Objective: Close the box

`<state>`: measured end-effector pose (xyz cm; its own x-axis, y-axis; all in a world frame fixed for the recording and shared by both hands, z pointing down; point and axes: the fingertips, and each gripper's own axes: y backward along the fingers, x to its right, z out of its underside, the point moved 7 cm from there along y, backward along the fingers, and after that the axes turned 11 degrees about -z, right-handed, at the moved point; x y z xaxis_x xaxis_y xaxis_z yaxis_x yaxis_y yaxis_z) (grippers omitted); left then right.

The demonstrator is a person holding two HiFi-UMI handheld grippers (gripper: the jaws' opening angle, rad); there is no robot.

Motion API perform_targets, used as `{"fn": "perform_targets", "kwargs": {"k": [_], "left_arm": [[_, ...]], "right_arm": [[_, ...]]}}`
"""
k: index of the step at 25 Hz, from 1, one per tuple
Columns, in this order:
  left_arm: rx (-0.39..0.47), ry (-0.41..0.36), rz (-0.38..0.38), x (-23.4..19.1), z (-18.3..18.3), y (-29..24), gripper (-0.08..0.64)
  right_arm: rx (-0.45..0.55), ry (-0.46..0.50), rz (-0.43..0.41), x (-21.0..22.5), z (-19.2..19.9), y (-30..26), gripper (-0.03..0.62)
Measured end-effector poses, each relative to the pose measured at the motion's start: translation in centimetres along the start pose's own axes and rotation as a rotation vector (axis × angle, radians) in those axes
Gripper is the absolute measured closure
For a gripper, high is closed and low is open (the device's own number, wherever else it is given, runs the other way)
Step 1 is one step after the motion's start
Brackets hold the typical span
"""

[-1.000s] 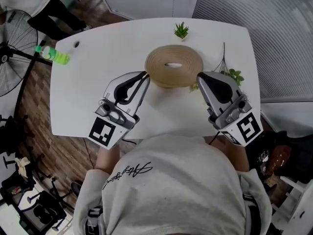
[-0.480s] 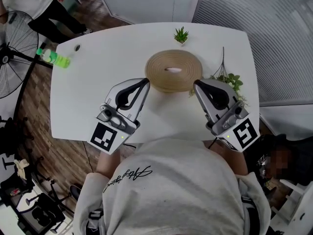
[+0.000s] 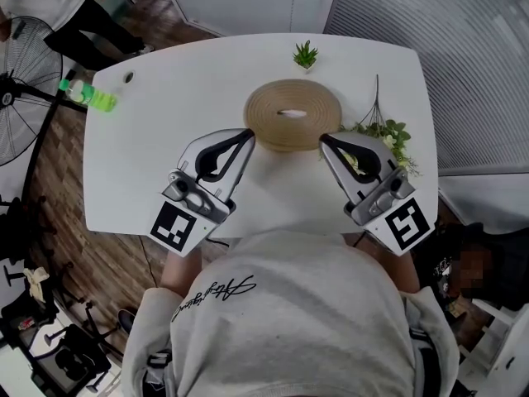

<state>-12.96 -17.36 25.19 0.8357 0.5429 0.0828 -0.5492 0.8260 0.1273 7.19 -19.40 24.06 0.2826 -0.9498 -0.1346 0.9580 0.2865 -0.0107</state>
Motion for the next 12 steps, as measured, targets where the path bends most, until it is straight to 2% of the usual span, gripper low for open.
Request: {"fn": "perform_targets", "kwargs": {"k": [12], "left_arm": [[-0.022,0.004,0.010,0.01,0.72,-0.58,0.561]], "right_arm": [[-0.020,0.008,0.008,-0.09,0.82,0.00,0.591]]}}
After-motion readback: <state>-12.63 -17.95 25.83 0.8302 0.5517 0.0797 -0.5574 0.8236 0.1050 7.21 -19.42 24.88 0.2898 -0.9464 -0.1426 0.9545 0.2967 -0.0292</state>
